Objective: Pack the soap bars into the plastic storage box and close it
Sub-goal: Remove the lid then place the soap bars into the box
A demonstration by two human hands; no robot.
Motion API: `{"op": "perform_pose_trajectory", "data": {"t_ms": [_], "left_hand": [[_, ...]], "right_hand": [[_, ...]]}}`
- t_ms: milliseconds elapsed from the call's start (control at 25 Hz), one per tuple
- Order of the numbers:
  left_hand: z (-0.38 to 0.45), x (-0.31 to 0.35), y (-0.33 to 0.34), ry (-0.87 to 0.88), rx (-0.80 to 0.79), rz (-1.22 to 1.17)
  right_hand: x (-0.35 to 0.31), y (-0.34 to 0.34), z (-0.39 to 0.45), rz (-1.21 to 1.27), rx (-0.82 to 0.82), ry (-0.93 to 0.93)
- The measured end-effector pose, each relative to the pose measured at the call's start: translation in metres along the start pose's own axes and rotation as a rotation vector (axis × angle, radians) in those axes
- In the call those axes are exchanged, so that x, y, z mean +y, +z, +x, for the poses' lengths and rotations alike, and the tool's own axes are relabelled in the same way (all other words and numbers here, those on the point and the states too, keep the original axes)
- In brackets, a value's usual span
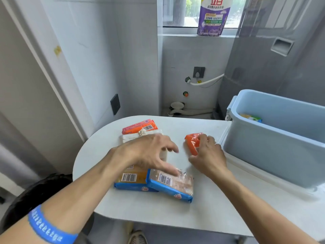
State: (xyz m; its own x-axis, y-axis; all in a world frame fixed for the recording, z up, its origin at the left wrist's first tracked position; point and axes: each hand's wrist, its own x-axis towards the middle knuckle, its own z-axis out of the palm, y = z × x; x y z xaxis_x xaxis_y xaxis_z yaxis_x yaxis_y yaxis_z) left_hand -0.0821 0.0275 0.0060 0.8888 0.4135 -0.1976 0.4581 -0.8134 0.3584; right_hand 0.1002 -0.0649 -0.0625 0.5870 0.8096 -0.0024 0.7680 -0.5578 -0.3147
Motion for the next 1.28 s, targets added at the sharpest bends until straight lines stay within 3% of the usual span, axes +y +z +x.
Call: {"op": "perform_pose_trajectory", "data": {"t_ms": [80, 120, 200, 240, 320, 400, 480, 520, 640, 760, 880, 1000, 1120, 1280], "left_hand": [[0.002, 0.021, 0.009, 0.025, -0.251, 0.136], [0.003, 0.028, 0.015, 0.031, -0.293, 0.242], [0.008, 0.034, 0.024, 0.002, -0.225, 0.283], [0.009, 0.032, 0.022, -0.044, -0.181, 0.193], [0.008, 0.018, 0.014, -0.147, -0.136, -0.227], [0.001, 0.011, 0.0, -0.183, -0.072, -0.865], [-0.002, 0.023, -0.009, -0.137, 0.016, -1.474], [0.002, 0.036, -0.012, -0.124, 0.085, -1.62], [0.021, 0.088, -0.017, -0.104, 0.276, -1.738], [0.058, 0.139, -0.037, -0.073, 0.296, -1.77], [0.114, 0.187, -0.054, -0.118, 0.371, -1.534], [0.181, 0.215, -0.058, -0.067, 0.41, -1.219], [0.238, 0.22, -0.046, -0.054, 0.247, -0.798], [0.271, 0.213, -0.025, -0.055, -0.06, -0.54]], "right_hand": [[0.001, 0.001, -0.008, -0.044, -0.065, -0.015], [0.002, 0.001, -0.01, -0.02, -0.075, -0.013], [0.005, -0.012, -0.014, 0.18, -0.11, 0.044], [0.007, -0.023, -0.015, 0.391, -0.15, 0.111], [0.017, -0.047, -0.02, 0.95, -0.27, 0.282], [0.034, -0.07, -0.03, 1.45, -0.409, 0.323], [0.047, -0.096, -0.046, 1.695, -0.505, 0.302], [0.053, -0.108, -0.051, 1.72, -0.505, 0.287], [0.064, -0.146, -0.06, 1.646, -0.429, 0.27], [0.092, -0.2, -0.052, 1.532, -0.284, 0.257], [0.136, -0.25, -0.025, 1.313, -0.032, 0.319], [0.177, -0.264, 0.012, 0.804, 0.137, 0.224], [0.205, -0.257, 0.038, 0.404, 0.004, 0.127], [0.223, -0.238, 0.061, 0.162, -0.205, 0.089]]}}
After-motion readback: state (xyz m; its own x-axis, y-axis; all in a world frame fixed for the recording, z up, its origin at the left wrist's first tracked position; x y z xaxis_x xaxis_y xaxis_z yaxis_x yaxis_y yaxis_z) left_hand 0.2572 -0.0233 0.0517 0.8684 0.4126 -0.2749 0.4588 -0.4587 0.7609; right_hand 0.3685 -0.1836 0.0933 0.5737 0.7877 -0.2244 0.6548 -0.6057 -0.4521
